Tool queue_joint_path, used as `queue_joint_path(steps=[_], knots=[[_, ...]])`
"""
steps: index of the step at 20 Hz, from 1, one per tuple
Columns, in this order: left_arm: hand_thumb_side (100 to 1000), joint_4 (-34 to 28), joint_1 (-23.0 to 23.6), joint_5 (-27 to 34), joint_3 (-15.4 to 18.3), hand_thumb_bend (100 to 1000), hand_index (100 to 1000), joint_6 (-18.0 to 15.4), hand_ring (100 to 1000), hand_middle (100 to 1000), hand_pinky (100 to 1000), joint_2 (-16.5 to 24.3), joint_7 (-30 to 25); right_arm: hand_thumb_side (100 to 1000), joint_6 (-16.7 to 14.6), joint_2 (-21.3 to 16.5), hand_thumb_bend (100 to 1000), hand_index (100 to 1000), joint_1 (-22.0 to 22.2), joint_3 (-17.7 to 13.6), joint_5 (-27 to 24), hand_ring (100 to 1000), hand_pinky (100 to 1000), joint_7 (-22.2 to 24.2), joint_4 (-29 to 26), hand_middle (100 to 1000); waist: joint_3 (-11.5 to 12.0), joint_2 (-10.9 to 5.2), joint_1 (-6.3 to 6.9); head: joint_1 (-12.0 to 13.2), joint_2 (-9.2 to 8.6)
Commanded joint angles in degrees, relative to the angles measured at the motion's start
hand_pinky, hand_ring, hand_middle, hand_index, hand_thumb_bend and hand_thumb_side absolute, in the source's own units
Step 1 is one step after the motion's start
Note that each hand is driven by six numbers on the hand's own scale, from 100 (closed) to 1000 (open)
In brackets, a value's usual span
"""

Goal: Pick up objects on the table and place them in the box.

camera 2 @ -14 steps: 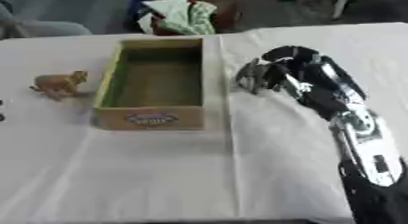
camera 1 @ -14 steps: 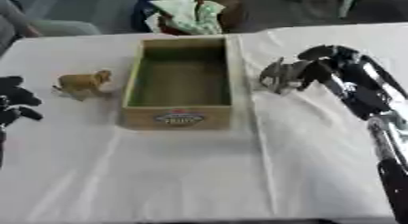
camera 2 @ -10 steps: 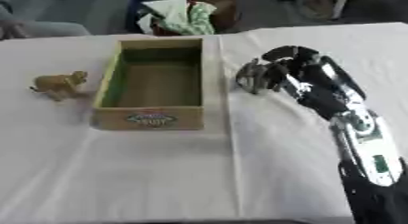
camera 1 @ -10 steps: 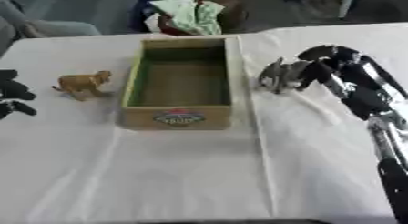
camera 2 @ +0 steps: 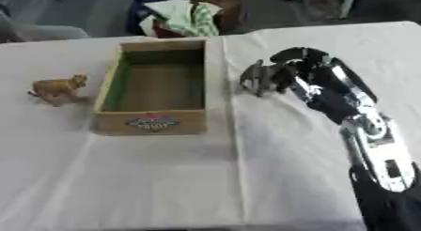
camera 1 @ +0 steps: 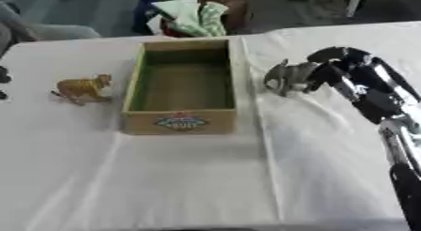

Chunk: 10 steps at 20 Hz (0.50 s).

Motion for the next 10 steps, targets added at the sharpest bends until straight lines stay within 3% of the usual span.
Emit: queue_joint_path(steps=[1, 5, 8, 10], knots=[[392, 4.6, -3.6, -5.9, -0.9, 228, 808, -2.1, 712, 664, 629, 6.3, -3.7, 405, -0.1, -1.0, 297, 683, -0.6, 0.2, 0.1, 594, 506, 0.4, -0.9, 698, -0.3, -0.92, 0.07, 0.0, 0.38], [361, 12.4, -9.4, -12.2, -3.5, 347, 830, -5.6, 738, 692, 676, 8.8, -7.0, 406, -0.1, -1.0, 295, 684, -0.5, 0.5, 0.1, 595, 506, 0.7, -0.8, 698, -0.9, -1.17, 0.12, 0.3, 0.62], [363, 17.6, -12.7, -16.6, -4.7, 362, 834, -7.8, 742, 697, 683, 8.4, -8.0, 406, -0.2, -1.1, 295, 684, -0.4, 0.6, 0.0, 595, 506, 0.9, -0.7, 698, -1.1, -1.26, 0.13, 0.2, 0.76], [380, 22.3, -16.3, -20.3, -5.8, 431, 848, -8.5, 760, 720, 712, 6.8, -8.8, 406, -0.2, -1.1, 291, 684, -0.4, 0.8, 0.0, 595, 506, 1.0, -0.7, 698, -1.5, -1.38, 0.11, 0.4, 0.94]])
